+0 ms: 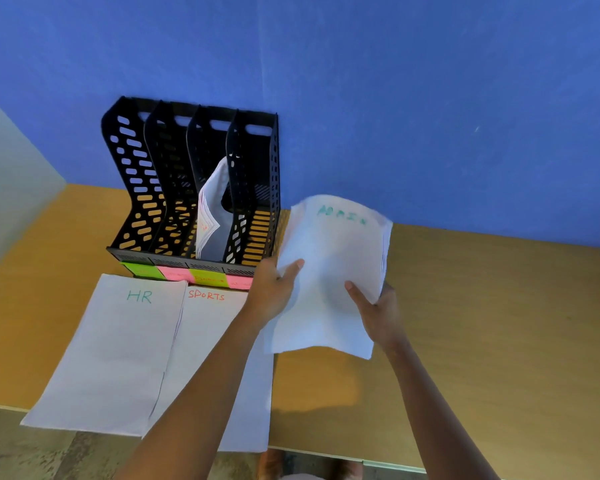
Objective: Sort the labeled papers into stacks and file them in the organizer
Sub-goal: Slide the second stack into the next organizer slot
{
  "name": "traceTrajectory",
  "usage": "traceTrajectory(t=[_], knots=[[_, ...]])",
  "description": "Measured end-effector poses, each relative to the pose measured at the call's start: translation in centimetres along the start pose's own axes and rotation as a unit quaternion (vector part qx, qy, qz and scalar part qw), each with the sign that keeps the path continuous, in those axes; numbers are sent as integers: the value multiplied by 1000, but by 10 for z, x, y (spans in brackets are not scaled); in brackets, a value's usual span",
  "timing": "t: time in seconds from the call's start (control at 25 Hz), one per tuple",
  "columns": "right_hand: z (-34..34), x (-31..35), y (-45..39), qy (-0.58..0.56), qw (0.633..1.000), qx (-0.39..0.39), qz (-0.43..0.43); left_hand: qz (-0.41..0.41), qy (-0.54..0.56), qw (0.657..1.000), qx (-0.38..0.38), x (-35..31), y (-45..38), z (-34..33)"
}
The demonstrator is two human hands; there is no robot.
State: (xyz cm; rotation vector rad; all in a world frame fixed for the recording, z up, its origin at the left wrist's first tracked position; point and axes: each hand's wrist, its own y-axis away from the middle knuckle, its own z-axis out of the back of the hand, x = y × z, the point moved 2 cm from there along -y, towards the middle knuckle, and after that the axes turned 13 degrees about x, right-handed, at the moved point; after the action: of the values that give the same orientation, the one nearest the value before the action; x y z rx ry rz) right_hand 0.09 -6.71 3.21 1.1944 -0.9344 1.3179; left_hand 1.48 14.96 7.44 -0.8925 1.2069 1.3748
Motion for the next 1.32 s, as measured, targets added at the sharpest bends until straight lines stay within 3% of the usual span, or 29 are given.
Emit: traceTrajectory(t=[0.24, 0.4, 0.64, 0.68, 0.8, 0.88, 1.12, 1.32], knots=[[-42, 21, -21, -65, 994, 67, 51, -24, 23, 990, -141, -45, -5, 67], [-71, 33, -43, -70, 994, 87, 1, -58, 16, 962, -268, -69, 7, 108], [-120, 54, -75, -77, 986, 143, -35, -60, -103, 910, -396, -88, 23, 134], [-127, 54, -76, -38, 984, 168, -37, -63, -129, 900, -411, -92, 24, 135], [-146, 46, -70, 187, 951, 247, -4, -76, -178, 885, -424, -100, 20, 133], [-153, 39, -61, 249, 931, 266, 13, -79, -185, 883, -424, -103, 12, 127], [-150, 30, -56, 292, 910, 292, 40, -130, -165, 895, -394, -97, -27, 97], [-144, 26, -58, 272, 911, 305, 54, -138, -25, 926, -350, -65, -69, 77]])
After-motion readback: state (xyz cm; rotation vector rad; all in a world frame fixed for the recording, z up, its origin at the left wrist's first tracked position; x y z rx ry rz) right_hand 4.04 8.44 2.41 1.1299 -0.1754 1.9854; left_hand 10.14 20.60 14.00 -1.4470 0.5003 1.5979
